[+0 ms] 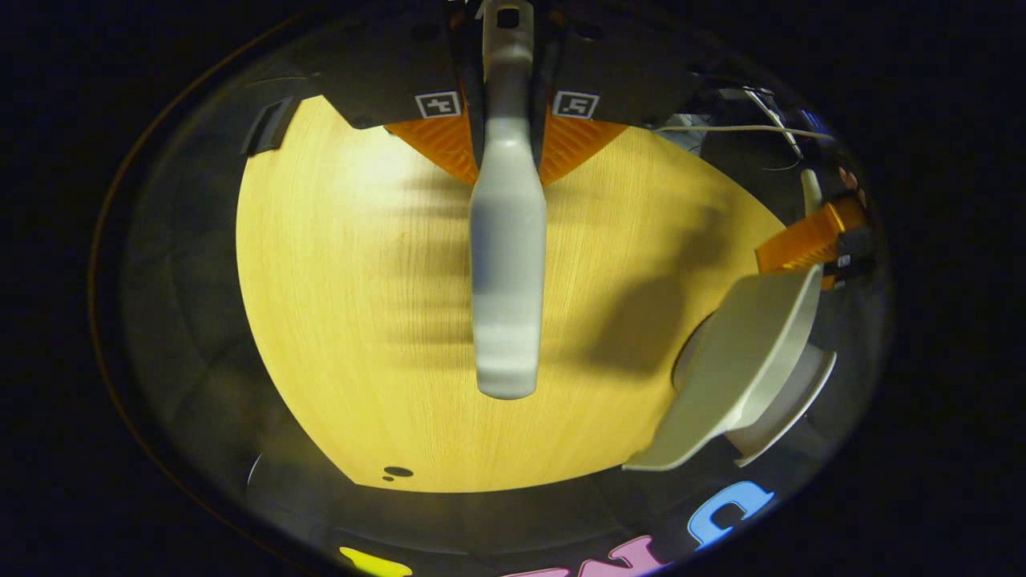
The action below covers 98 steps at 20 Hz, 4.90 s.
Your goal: Pick up the small broom and dustpan from the desktop, sweep the trash into the dustpan with the broom, and then empty the trash into the garbage bin.
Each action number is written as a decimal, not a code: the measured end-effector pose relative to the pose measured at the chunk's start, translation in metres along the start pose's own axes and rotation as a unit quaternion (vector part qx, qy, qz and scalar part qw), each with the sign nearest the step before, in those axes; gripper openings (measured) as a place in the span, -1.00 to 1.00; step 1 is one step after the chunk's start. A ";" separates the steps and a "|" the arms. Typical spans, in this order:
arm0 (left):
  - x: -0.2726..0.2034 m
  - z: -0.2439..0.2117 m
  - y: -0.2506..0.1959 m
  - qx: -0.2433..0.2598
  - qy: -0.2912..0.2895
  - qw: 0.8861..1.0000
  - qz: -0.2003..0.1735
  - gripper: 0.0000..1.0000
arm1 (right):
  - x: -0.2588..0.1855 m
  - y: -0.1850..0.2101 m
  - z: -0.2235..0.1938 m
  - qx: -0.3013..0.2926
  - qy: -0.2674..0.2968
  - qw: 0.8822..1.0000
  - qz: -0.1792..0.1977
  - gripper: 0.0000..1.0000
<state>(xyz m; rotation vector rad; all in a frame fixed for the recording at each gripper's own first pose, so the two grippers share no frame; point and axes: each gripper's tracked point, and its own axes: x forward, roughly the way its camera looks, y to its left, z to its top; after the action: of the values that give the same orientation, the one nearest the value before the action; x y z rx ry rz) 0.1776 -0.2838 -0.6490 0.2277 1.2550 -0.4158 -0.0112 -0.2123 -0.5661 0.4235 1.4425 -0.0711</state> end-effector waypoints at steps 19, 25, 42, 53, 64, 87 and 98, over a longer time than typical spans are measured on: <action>0.077 -0.050 0.015 -0.086 0.133 0.986 0.050 -0.38 | 0.068 0.023 0.004 0.061 0.122 0.991 -0.006 -0.41; 0.055 -0.046 0.008 -0.082 0.103 0.990 0.044 0.57 | 0.052 0.032 0.012 0.082 0.102 0.991 0.028 0.24; -0.209 0.057 -0.004 -0.117 -0.300 0.947 0.007 0.58 | -0.214 0.047 0.152 0.051 -0.381 0.923 -0.004 0.97; -0.325 0.031 -0.004 -0.085 -0.534 0.834 0.105 0.57 | -0.387 0.065 0.188 0.001 -0.616 0.786 -0.048 0.94; -0.350 0.033 -0.014 -0.058 -0.603 0.790 0.096 0.51 | -0.414 0.075 0.172 -0.014 -0.661 0.747 -0.072 0.94; -0.331 -0.002 0.007 -0.119 -0.578 0.802 0.092 0.52 | -0.390 0.111 0.162 -0.071 -0.650 0.756 -0.044 0.94; -0.329 0.001 0.001 -0.084 -0.571 0.808 0.119 0.52 | -0.373 0.117 0.172 -0.072 -0.631 0.772 -0.025 0.80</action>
<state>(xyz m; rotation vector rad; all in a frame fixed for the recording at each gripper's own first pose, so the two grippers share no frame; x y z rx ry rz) 0.0966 -0.2245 -0.3353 -0.0437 0.0527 -0.1483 0.1338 -0.2360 -0.1657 0.1183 0.1052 -0.2361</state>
